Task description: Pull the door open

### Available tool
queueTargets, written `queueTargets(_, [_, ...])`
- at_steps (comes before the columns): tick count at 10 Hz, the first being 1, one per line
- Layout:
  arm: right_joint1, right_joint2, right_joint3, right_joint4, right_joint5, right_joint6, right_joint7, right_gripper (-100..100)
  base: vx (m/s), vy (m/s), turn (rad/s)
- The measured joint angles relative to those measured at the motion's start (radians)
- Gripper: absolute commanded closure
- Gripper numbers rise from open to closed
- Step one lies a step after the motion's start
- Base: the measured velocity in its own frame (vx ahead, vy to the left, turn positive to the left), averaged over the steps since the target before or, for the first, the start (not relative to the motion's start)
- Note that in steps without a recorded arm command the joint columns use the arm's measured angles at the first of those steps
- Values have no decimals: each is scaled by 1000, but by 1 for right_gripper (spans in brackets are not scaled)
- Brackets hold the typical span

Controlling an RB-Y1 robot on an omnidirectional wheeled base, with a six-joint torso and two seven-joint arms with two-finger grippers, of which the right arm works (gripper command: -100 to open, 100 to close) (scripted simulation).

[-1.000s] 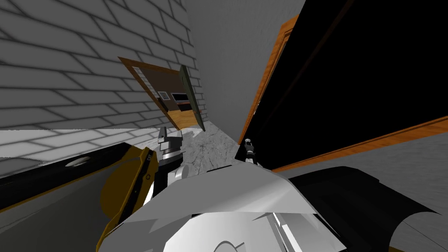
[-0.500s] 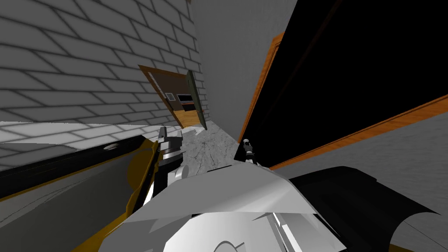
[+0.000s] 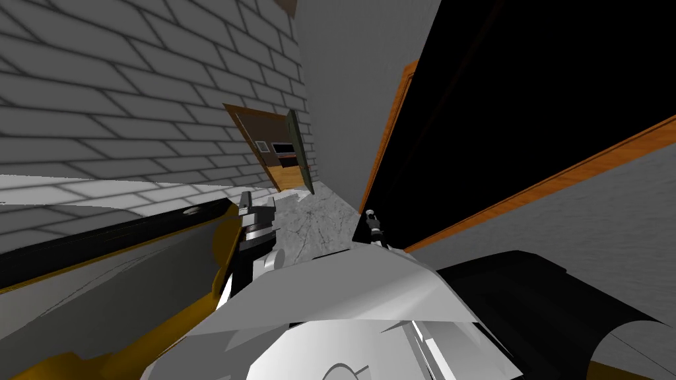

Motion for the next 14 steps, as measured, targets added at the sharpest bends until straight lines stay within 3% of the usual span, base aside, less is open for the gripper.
queueTargets(4, [14, -24, 33, -11, 18, -14, -34, 100, -183, -14, 82])
queueTargets(7, [40, -50, 63, -34, 34, -21, -66, 100, -204, -20, 75])
queueTargets(11, [54, -65, 97, -39, 51, -32, -96, 100, -150, -21, 72])
queueTargets(14, [62, -86, 118, -35, 61, -59, -122, 100, -195, -28, 91])
